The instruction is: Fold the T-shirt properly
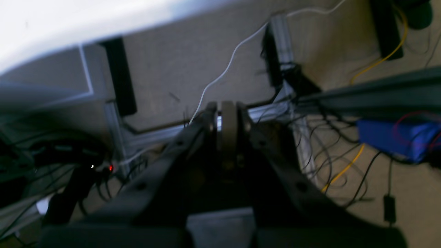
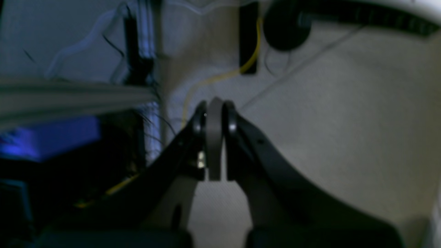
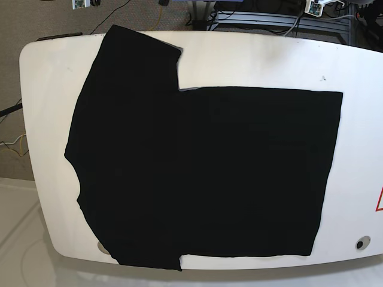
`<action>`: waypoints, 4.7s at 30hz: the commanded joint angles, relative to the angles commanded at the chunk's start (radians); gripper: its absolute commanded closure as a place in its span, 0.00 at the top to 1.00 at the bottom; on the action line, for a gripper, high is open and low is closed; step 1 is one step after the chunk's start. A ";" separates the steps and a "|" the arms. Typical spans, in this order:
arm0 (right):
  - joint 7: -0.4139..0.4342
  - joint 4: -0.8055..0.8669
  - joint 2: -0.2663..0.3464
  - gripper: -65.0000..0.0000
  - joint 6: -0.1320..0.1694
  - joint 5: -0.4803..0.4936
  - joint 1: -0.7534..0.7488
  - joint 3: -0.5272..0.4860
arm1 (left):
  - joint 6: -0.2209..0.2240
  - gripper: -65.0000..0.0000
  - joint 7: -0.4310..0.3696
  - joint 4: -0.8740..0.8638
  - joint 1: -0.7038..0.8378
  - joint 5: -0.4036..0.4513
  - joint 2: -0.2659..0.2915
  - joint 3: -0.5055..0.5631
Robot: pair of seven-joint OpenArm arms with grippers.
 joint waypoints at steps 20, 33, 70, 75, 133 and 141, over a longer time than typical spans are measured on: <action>-0.191 0.041 -0.066 0.02 0.244 0.286 0.241 0.196 | -0.213 0.28 -0.014 0.019 -0.107 -0.092 0.006 -0.120; -0.239 0.061 -0.070 0.00 0.322 0.315 0.368 0.200 | -0.311 0.03 0.128 0.042 -0.190 -0.114 -0.003 -0.185; -0.440 -0.064 -0.072 0.44 0.346 0.394 0.524 0.270 | -0.268 0.47 0.191 0.076 -0.352 -0.304 0.027 -0.261; -0.446 -0.059 -0.076 0.40 0.388 0.355 0.567 0.292 | -0.276 0.42 0.166 0.074 -0.435 -0.297 0.102 -0.244; -0.622 -0.096 -0.056 0.41 0.415 0.632 0.586 0.391 | -0.565 0.49 0.676 -0.263 -0.666 -0.798 0.044 -0.810; -0.667 -0.102 -0.065 0.41 0.421 0.675 0.589 0.435 | -0.563 0.49 0.687 -0.329 -0.690 -0.784 0.054 -0.782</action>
